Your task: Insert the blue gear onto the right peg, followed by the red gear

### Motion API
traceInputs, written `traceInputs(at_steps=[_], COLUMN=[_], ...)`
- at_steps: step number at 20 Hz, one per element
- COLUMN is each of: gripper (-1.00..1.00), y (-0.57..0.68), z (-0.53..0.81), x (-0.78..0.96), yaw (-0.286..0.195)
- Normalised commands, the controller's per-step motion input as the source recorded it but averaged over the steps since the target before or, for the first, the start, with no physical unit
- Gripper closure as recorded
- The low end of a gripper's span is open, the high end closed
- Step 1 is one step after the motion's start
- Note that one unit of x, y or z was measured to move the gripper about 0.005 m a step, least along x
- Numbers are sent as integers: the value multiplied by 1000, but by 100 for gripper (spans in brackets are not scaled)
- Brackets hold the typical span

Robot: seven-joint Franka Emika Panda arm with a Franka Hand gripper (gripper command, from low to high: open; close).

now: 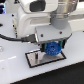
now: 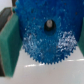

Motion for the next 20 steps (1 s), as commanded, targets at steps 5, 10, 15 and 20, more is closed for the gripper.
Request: traceInputs(at_steps=[5, 10, 15, 20], gripper=[100, 100, 100, 100], y=[-11, 9, 37, 75], z=[-213, -150, -76, -13], x=[80, 53, 69, 41], yaw=[0, 0, 0, 0])
